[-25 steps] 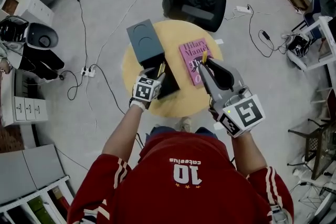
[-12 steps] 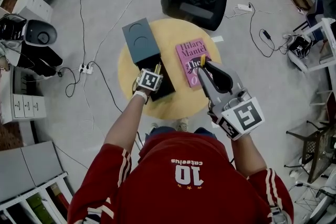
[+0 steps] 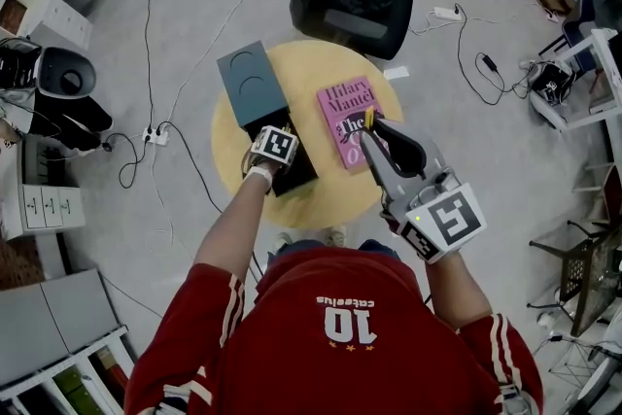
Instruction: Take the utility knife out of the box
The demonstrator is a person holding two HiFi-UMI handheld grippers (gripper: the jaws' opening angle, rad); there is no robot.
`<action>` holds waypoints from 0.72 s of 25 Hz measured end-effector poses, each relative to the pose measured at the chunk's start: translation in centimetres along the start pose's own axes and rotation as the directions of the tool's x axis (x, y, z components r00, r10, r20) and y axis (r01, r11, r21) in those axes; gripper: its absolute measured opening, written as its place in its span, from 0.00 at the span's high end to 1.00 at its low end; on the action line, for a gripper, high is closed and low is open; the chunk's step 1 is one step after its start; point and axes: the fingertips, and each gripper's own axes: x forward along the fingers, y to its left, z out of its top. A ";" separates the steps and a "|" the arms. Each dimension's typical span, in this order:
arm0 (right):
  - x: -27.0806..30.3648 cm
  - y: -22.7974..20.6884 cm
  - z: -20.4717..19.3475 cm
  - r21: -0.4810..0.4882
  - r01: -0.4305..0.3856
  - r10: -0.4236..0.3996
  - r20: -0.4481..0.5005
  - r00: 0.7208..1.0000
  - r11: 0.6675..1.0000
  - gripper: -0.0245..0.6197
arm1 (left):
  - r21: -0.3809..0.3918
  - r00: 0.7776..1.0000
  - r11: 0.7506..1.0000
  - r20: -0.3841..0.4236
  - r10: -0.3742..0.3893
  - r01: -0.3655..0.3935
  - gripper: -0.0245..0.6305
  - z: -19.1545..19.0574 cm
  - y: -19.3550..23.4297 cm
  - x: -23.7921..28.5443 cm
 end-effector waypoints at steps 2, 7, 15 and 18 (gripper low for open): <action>0.0 -0.2 -0.1 0.004 0.003 -0.003 -0.001 1.000 1.000 0.88 | 0.017 0.998 0.999 -0.038 0.042 -0.042 0.67 -0.2 0.7 0.8; -0.3 -0.5 -0.3 0.007 0.016 -0.016 -0.002 1.000 1.000 0.88 | -0.004 0.996 0.999 -0.070 0.047 -0.047 0.68 -0.2 0.7 1.0; -0.2 -0.5 -0.2 0.002 0.025 -0.025 -0.001 1.000 1.000 0.88 | -0.067 0.998 0.997 -0.052 0.028 -0.031 0.76 -0.5 0.8 -0.2; -0.3 0.0 -0.1 -0.003 0.029 -0.029 -0.004 1.000 1.000 0.88 | -0.076 0.999 0.997 -0.021 0.026 -0.027 0.76 -0.2 0.7 -1.6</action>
